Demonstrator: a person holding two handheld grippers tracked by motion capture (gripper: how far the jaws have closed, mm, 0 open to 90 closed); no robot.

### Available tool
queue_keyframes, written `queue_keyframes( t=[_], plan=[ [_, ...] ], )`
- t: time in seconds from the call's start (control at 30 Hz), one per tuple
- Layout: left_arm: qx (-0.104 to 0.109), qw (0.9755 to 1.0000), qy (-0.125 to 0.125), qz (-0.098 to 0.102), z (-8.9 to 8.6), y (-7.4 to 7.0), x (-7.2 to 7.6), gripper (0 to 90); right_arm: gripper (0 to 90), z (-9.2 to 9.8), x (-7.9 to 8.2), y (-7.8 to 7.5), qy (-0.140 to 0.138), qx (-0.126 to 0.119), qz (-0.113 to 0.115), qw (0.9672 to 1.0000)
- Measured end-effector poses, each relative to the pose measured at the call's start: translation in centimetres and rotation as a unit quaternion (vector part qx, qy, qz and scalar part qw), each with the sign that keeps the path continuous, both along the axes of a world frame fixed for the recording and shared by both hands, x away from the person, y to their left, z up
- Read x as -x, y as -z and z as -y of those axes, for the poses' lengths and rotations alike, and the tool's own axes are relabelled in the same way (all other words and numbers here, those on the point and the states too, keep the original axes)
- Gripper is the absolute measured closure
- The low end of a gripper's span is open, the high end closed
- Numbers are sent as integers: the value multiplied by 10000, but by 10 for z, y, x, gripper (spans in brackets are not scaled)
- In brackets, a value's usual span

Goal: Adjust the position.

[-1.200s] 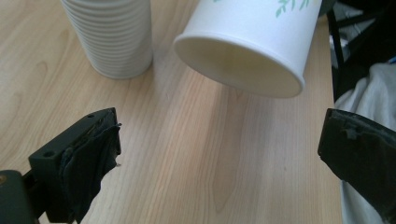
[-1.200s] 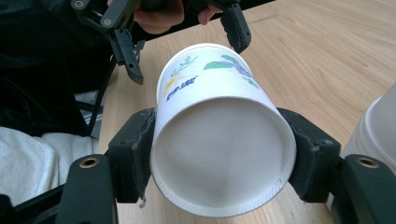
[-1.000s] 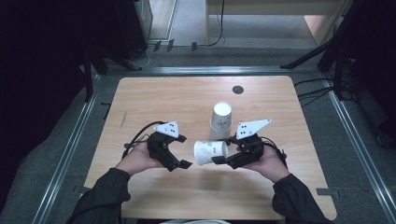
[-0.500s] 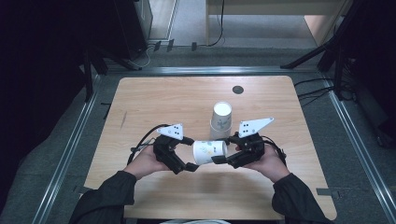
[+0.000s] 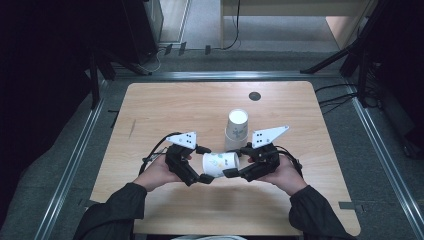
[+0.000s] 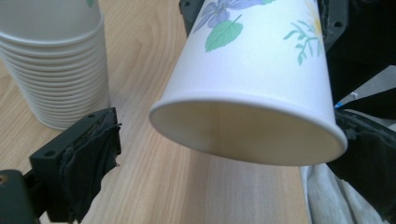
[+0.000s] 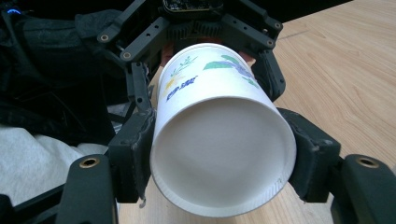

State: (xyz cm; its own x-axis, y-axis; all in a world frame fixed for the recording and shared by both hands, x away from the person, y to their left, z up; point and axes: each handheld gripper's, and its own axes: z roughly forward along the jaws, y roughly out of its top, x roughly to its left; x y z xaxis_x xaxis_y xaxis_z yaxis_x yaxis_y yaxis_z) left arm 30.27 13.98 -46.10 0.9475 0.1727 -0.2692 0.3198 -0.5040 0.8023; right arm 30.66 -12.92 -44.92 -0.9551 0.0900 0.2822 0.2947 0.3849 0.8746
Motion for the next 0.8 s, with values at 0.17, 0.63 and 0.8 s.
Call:
queue_keyframes(
  t=[0.17, 0.63, 0.8],
  plan=[
    [43, 9999, 37, 113, 0, -1, 2, 79, 339, -3, 1, 1, -35, 10, -19, 10000],
    [61, 9996, 123, 238, -1, -2, 3, 208, 342, -4, 0, 2, -28, 28, -39, 10000],
    [51, 9996, 134, 230, -2, -3, 3, 218, 343, -4, 0, 3, -46, 38, -58, 10000]
  ],
)
